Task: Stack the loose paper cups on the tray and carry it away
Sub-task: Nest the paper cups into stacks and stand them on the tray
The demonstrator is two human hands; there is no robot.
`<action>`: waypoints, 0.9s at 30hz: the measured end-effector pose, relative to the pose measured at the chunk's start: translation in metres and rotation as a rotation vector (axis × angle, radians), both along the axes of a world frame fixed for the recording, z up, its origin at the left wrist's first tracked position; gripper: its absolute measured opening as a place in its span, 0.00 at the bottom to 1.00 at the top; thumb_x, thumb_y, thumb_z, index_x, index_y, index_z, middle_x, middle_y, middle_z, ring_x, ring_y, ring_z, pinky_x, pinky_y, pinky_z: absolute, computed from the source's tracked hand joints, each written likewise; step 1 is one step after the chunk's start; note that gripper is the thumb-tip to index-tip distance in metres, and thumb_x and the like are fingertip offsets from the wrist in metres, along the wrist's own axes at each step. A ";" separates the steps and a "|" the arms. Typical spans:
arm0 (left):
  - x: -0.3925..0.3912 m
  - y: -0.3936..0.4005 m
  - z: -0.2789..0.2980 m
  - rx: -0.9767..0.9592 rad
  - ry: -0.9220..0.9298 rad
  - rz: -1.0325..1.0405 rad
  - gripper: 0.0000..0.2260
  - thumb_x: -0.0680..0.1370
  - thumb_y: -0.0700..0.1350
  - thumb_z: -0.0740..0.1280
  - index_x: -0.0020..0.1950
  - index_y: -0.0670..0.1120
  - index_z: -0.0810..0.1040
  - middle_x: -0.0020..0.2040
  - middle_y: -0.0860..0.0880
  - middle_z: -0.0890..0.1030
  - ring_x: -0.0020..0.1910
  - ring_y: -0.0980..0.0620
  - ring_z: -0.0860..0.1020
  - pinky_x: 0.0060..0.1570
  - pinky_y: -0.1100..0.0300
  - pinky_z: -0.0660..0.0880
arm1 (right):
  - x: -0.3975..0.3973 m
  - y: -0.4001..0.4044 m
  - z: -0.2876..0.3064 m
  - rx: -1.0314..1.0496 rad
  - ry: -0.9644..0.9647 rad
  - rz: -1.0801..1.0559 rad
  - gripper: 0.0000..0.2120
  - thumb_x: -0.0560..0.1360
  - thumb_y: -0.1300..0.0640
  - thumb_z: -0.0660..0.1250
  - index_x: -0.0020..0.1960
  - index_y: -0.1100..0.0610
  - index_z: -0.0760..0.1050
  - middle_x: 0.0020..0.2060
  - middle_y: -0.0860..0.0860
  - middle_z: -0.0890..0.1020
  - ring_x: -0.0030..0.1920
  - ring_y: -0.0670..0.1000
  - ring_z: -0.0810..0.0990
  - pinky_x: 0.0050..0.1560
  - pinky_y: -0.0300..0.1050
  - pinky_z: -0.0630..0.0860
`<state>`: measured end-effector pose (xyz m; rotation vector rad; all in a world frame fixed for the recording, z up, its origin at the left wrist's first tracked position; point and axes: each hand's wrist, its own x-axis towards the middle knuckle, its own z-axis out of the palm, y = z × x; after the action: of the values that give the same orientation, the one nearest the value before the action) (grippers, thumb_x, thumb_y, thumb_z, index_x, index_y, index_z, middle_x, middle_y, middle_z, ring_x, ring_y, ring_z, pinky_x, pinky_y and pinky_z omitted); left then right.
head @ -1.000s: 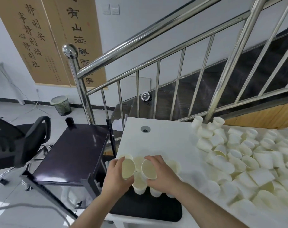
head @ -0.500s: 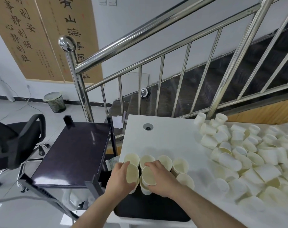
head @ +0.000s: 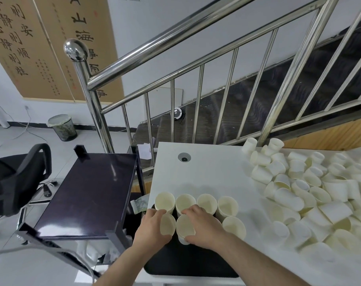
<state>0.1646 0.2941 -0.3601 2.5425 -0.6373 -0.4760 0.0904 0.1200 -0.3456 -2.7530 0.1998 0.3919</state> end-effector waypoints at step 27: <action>-0.035 -0.079 0.031 -0.209 -0.140 -0.081 0.24 0.73 0.50 0.70 0.68 0.52 0.70 0.65 0.55 0.69 0.64 0.54 0.68 0.59 0.61 0.70 | -0.050 -0.069 0.029 0.059 -0.168 -0.100 0.30 0.74 0.57 0.64 0.75 0.50 0.61 0.69 0.46 0.63 0.70 0.48 0.63 0.63 0.41 0.68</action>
<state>0.1298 0.2146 -0.3291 2.3724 -0.7999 -0.2458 0.0407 0.0507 -0.3170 -2.6873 0.2767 0.1366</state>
